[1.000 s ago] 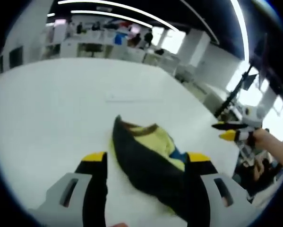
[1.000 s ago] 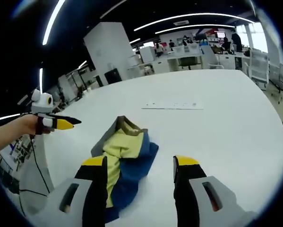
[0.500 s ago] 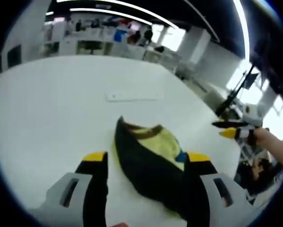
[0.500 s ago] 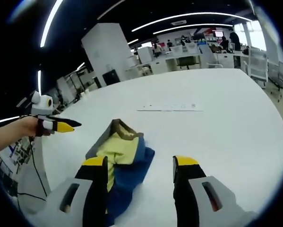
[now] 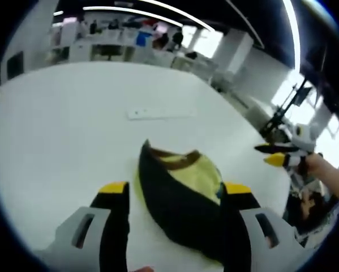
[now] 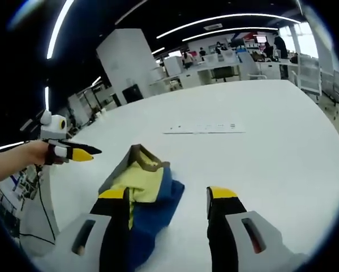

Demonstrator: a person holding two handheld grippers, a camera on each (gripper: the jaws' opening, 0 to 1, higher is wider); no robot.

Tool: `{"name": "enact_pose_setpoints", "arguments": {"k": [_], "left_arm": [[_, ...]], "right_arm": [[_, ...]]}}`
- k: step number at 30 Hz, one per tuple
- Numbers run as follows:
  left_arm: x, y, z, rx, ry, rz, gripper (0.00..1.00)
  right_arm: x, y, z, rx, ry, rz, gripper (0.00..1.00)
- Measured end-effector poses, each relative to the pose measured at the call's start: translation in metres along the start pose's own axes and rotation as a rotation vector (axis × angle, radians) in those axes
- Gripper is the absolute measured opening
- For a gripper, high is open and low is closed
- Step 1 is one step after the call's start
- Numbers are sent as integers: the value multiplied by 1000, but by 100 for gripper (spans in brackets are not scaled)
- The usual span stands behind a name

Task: Fold the garment on the visible template until the final outline fits inside the template.

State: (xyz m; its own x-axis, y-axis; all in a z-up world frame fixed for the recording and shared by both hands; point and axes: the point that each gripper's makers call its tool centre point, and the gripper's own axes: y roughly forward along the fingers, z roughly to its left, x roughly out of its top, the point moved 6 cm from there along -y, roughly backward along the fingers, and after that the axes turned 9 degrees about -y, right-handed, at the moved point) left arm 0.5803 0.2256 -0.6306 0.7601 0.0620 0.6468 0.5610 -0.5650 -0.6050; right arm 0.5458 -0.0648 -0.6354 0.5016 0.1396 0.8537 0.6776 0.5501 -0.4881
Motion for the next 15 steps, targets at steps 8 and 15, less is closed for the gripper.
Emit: {"name": "enact_pose_setpoints", "arguments": {"k": [8,15], "left_arm": [[-1,10,7,4,-11,21,60],[1,21,11,7,-27,33,60]], "right_arm": [[-1,12,-1,10,6,2,54],[-1,25,-3,18,19,-5,52]]}}
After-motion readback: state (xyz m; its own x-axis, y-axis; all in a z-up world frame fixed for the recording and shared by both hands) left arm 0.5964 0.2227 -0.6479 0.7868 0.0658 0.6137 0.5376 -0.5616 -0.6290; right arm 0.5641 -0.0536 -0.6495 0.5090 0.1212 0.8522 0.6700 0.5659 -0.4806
